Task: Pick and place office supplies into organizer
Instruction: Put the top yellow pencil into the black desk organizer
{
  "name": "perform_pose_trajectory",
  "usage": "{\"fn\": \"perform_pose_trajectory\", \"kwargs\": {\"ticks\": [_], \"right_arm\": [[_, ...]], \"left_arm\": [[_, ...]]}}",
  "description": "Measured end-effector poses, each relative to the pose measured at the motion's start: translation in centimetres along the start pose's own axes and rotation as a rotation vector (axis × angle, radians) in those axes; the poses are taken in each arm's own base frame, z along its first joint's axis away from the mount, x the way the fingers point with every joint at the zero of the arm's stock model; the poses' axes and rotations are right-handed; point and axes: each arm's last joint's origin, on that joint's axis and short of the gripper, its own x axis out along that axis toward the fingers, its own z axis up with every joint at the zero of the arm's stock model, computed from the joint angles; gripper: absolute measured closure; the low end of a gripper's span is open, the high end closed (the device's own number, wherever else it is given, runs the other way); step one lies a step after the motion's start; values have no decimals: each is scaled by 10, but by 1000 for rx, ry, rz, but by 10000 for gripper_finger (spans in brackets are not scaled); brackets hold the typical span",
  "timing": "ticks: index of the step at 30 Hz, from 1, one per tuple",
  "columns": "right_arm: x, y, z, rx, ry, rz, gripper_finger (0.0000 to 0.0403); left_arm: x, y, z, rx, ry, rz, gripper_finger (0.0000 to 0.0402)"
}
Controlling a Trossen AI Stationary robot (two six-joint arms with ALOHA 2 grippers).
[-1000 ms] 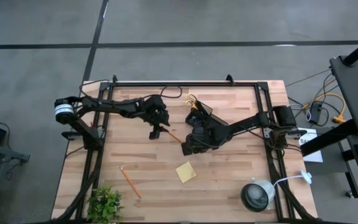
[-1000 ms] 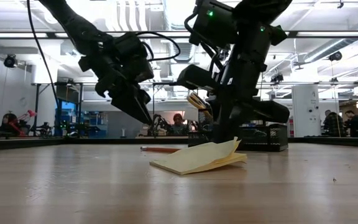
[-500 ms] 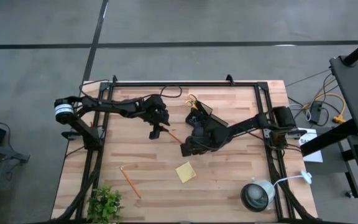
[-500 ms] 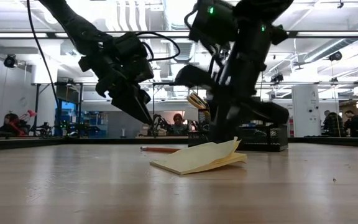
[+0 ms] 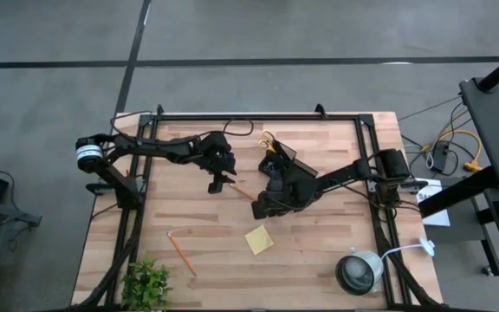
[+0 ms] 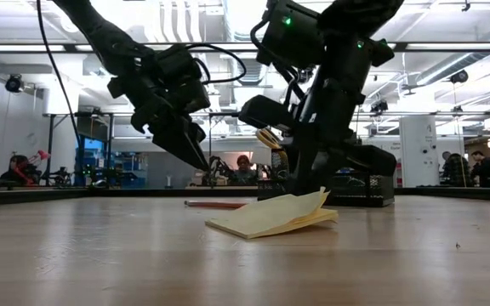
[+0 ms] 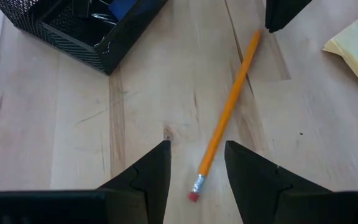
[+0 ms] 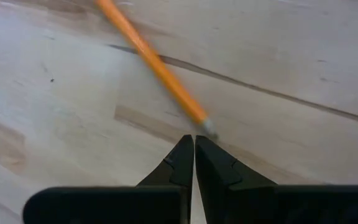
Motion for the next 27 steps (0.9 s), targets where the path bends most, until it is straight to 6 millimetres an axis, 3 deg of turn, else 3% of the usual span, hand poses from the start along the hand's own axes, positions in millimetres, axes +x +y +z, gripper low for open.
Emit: {"fn": "perform_pose_trajectory", "kwargs": {"ticks": [27], "right_arm": [[-5,-4,2,17,-54,-40,394]], "left_arm": [[1,0,-2,0,3,0,265]]}}
